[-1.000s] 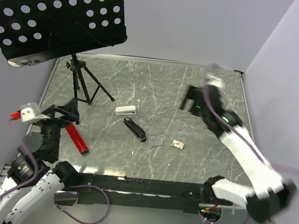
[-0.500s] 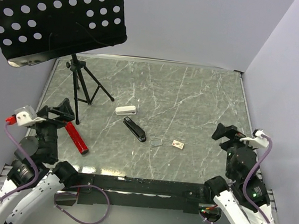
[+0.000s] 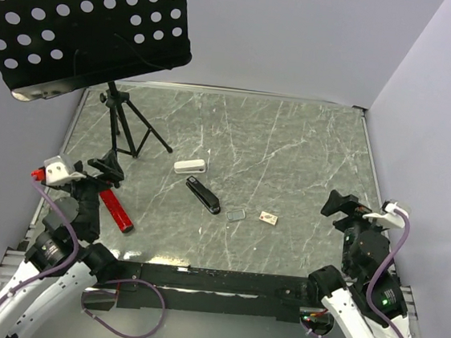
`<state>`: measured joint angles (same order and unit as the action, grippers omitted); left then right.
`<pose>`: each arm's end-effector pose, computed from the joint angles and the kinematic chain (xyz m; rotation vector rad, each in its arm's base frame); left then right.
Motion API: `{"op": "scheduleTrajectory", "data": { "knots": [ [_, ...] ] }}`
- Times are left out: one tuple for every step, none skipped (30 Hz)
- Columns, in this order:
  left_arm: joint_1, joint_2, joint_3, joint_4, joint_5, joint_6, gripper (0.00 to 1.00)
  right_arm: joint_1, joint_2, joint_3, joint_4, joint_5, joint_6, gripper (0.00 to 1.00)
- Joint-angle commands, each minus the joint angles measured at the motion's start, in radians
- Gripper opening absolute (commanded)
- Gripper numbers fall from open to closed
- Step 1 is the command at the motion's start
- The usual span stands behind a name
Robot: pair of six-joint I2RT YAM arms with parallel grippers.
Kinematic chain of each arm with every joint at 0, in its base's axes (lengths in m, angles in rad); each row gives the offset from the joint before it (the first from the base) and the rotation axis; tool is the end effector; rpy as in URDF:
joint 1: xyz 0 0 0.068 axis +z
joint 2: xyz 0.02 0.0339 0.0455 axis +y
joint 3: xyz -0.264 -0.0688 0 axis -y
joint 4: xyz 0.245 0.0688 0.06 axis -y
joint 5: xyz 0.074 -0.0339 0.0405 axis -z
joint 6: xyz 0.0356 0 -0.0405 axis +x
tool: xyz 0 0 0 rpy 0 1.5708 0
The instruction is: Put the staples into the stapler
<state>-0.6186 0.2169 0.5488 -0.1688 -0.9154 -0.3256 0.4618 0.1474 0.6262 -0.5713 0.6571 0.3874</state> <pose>0.0723 -0.0168 0.3224 -0.5453 1.3682 -0.1236 0.0548 0.0030 0.3090 0.4294 1.5879 0.1019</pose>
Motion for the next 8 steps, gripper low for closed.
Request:
{"op": "scheduleTrajectory", "data": {
  "knots": [
    [0.005,0.019,-0.004,0.055,-0.013,0.028,0.99,0.001,0.026,0.035,-0.021,0.01,-0.031,1.0],
    [0.005,0.021,-0.004,0.055,-0.014,0.028,0.99,0.001,0.026,0.036,-0.019,0.009,-0.033,1.0],
    [0.003,0.024,-0.003,0.055,-0.013,0.028,0.99,0.001,0.023,0.035,-0.018,0.007,-0.036,1.0],
    [0.005,0.025,-0.004,0.055,-0.013,0.028,0.99,0.0,0.02,0.032,-0.007,0.004,-0.045,0.99],
    [0.003,0.024,-0.006,0.057,-0.011,0.028,0.99,0.0,0.012,0.029,-0.001,0.001,-0.051,1.0],
    [0.003,0.025,-0.009,0.057,-0.011,0.028,0.99,-0.002,0.008,0.024,0.004,-0.001,-0.059,1.0],
    [0.005,0.025,-0.009,0.057,-0.013,0.028,1.0,0.001,0.001,0.024,0.008,0.001,-0.059,1.0],
    [0.003,0.026,-0.007,0.052,-0.016,0.025,1.0,0.0,-0.002,0.023,0.008,0.001,-0.062,0.99]
  ]
}}
